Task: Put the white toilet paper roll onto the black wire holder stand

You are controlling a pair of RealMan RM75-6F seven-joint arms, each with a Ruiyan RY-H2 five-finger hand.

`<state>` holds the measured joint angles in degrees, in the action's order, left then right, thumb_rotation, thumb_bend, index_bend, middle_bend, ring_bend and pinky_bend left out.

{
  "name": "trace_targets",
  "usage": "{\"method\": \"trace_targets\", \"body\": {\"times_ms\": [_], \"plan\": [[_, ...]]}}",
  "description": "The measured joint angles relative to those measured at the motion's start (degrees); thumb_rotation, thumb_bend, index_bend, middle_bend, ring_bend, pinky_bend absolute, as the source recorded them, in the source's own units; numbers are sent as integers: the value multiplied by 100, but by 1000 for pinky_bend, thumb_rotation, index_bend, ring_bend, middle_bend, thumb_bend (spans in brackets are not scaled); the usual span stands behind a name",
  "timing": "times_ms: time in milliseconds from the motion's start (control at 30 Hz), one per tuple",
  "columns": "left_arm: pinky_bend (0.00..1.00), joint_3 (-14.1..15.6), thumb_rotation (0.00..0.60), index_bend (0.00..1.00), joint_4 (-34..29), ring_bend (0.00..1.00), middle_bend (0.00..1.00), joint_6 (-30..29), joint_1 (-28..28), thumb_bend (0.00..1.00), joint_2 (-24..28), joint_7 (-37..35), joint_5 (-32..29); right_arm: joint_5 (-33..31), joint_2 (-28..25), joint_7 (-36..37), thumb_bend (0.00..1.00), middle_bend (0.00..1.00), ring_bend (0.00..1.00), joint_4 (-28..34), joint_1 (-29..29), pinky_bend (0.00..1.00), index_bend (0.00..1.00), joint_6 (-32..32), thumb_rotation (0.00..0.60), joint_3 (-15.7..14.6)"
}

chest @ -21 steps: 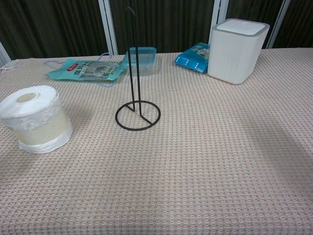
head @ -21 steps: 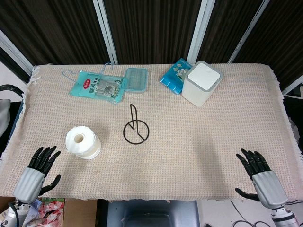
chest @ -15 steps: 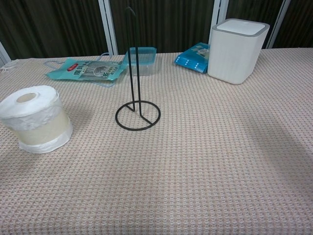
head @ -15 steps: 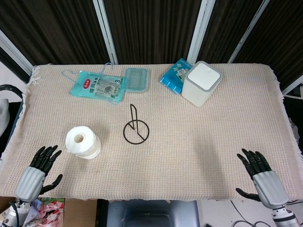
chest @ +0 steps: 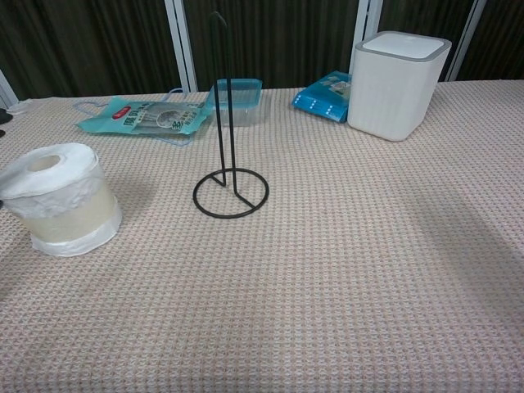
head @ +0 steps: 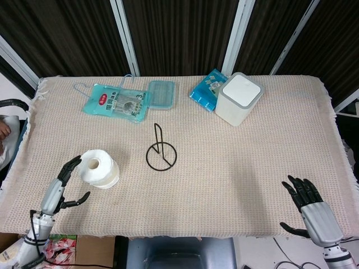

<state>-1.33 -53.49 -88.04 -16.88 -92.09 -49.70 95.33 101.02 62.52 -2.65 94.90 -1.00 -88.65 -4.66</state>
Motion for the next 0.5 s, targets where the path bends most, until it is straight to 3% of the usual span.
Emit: {"method": "trace_targets", "body": {"times_ms": [500], "plan": [[3,-158,600,0,799,0,0,786,-448,294,-745,-362,-437,-71,-19,7,137,0,0,7,16,0,0,-17,600,34]]}}
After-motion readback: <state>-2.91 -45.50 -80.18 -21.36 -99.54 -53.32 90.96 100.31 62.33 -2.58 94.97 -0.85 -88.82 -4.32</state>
